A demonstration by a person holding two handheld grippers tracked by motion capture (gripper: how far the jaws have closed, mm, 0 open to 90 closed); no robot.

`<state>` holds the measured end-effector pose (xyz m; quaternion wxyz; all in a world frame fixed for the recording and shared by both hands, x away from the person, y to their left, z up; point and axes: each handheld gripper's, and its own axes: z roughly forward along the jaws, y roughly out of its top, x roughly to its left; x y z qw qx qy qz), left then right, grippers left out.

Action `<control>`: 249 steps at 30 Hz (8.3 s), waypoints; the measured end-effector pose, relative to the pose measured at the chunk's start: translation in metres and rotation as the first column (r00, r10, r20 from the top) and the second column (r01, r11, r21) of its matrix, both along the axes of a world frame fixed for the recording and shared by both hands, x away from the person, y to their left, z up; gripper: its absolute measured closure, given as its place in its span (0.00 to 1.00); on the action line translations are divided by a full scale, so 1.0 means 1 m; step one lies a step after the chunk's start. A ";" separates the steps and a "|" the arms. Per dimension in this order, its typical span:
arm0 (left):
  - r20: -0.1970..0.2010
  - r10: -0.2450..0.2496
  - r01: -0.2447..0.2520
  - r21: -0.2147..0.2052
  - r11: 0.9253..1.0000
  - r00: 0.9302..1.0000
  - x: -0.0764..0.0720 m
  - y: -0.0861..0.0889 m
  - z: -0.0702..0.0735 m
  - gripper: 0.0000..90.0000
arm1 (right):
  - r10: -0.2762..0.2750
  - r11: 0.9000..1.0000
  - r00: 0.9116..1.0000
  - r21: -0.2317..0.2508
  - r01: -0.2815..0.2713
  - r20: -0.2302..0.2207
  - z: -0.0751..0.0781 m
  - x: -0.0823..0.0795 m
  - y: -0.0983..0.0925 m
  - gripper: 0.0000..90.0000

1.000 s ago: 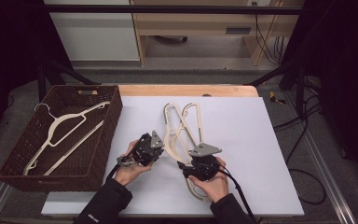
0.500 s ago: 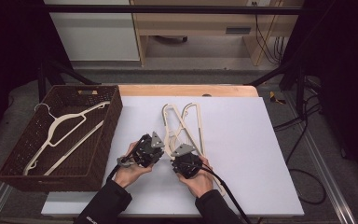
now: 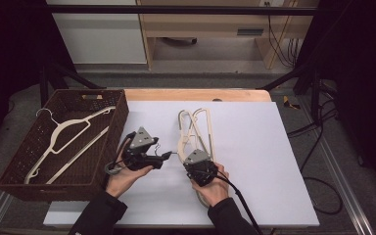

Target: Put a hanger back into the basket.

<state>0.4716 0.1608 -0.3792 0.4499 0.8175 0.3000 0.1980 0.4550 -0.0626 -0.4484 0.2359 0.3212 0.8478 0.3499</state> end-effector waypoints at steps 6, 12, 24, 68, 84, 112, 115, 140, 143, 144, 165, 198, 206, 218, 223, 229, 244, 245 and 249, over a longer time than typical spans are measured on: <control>0.051 0.015 -0.011 -0.082 0.997 0.999 -0.014 0.023 0.017 0.15 | -0.033 0.999 0.998 0.008 0.033 0.044 0.016 -0.002 -0.019 0.89; 0.058 0.031 -0.027 -0.072 0.997 0.998 -0.021 0.033 0.014 0.12 | -0.093 0.996 0.991 0.018 0.092 0.095 0.030 -0.002 -0.041 0.93; 0.060 -0.001 0.003 -0.049 0.999 0.998 -0.024 0.028 0.008 0.15 | -0.053 0.994 0.993 0.104 0.042 0.104 0.056 -0.004 -0.076 0.97; -0.109 -0.319 0.333 0.145 0.932 0.941 -0.037 -0.023 0.002 0.91 | 0.281 0.933 0.958 0.219 -0.286 0.057 0.064 -0.029 -0.062 0.73; -0.067 -0.256 0.258 0.027 0.966 0.964 -0.047 -0.006 0.031 0.96 | 0.120 0.945 0.980 0.285 -0.161 0.156 0.071 -0.044 -0.104 0.32; 0.049 0.112 -0.110 -0.037 0.993 0.993 0.017 0.175 0.128 0.96 | -0.093 0.911 0.989 0.410 0.037 0.116 0.063 -0.041 -0.145 0.11; 0.042 0.137 -0.136 -0.023 0.990 0.990 0.023 0.190 0.123 0.96 | -0.091 0.913 0.989 0.406 0.038 0.113 0.063 -0.041 -0.144 0.11; -0.121 0.267 -0.268 0.011 0.963 0.956 0.026 0.281 0.062 0.96 | -0.077 0.921 0.991 0.389 0.027 0.113 0.061 -0.040 -0.142 0.11; -0.143 0.242 -0.243 0.006 0.970 0.960 0.025 0.279 0.054 0.96 | -0.081 0.920 0.991 0.391 0.032 0.110 0.061 -0.040 -0.141 0.11; -0.154 0.250 -0.250 0.021 0.968 0.956 0.028 0.277 0.048 0.96 | -0.079 0.920 0.991 0.392 0.031 0.109 0.060 -0.039 -0.140 0.11; -0.206 0.522 -0.512 0.100 0.853 0.828 0.029 0.292 0.007 0.68 | -0.063 0.915 0.993 0.403 0.017 0.100 0.061 -0.039 -0.136 0.11; 0.147 0.252 -0.206 -0.270 0.941 0.957 -0.043 0.155 0.049 0.08 | -0.087 0.912 0.991 0.409 0.036 0.106 0.063 -0.040 -0.128 0.12; 0.118 0.125 -0.097 -0.223 0.970 0.985 -0.039 0.096 0.025 0.09 | -0.069 0.924 0.995 0.380 0.037 0.071 0.056 -0.039 -0.118 0.14; 0.051 0.025 -0.015 -0.190 0.982 0.998 -0.043 0.055 -0.008 0.09 | -0.088 0.944 0.996 0.317 0.086 -0.008 0.038 -0.030 -0.091 0.22; 0.020 0.006 -0.003 -0.182 0.983 1.000 -0.052 0.049 -0.025 0.10 | -0.067 0.967 0.992 0.239 0.091 -0.105 0.019 -0.030 -0.071 0.36; 0.000 0.000 0.000 -0.165 0.986 1.000 -0.056 0.046 -0.036 0.10 | -0.056 0.985 0.984 0.149 0.081 -0.167 -0.006 -0.033 -0.046 0.45; -0.033 0.002 -0.007 -0.141 0.990 0.999 -0.053 0.041 -0.048 0.10 | -0.115 0.992 0.972 0.021 0.121 -0.205 -0.026 -0.042 -0.020 0.73; -0.033 0.003 -0.008 -0.138 0.990 0.999 -0.053 0.040 -0.049 0.10 | -0.124 0.991 0.970 0.024 0.132 -0.207 -0.026 -0.043 -0.019 0.75; -0.039 0.004 -0.009 -0.133 0.991 0.999 -0.052 0.039 -0.050 0.10 | -0.151 0.986 0.962 0.036 0.164 -0.229 -0.025 -0.043 -0.019 0.84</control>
